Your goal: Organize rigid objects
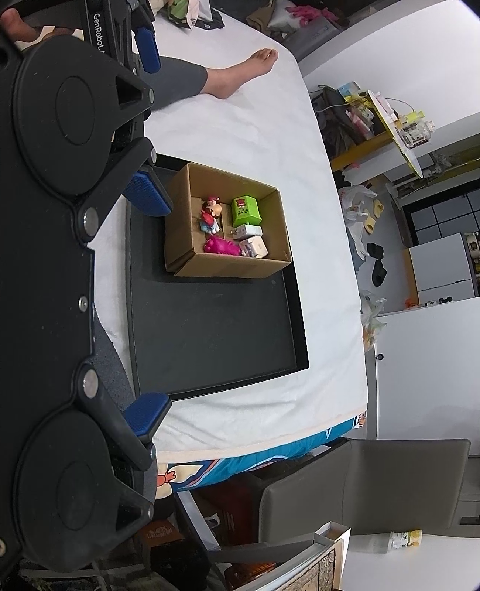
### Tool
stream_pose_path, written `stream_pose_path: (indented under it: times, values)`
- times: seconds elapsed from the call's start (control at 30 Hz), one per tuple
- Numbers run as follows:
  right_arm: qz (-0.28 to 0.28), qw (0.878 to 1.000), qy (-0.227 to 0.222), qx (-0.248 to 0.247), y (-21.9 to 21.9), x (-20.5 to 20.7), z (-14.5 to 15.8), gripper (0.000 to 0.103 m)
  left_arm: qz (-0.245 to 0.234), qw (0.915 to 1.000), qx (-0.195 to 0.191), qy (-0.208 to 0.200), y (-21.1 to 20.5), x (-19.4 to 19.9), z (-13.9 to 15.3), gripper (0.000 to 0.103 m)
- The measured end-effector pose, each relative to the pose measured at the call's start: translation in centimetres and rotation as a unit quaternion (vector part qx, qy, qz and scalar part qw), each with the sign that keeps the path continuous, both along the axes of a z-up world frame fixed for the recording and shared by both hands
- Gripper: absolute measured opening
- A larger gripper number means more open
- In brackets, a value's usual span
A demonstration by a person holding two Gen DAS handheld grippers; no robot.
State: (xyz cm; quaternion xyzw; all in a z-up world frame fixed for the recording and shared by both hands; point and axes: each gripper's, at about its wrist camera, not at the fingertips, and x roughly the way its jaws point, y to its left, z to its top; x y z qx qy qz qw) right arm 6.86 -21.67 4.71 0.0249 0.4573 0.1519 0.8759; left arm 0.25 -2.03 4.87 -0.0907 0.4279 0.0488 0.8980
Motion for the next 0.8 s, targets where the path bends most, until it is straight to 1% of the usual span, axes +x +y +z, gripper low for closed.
stream_pose_path:
  times: [0.8]
  values:
    - [0.002,1.0,0.005,-0.016,-0.09,0.03,-0.65,0.103,-0.002,1.0,-0.001,0.001,-0.02,0.08,-0.07,0.097]
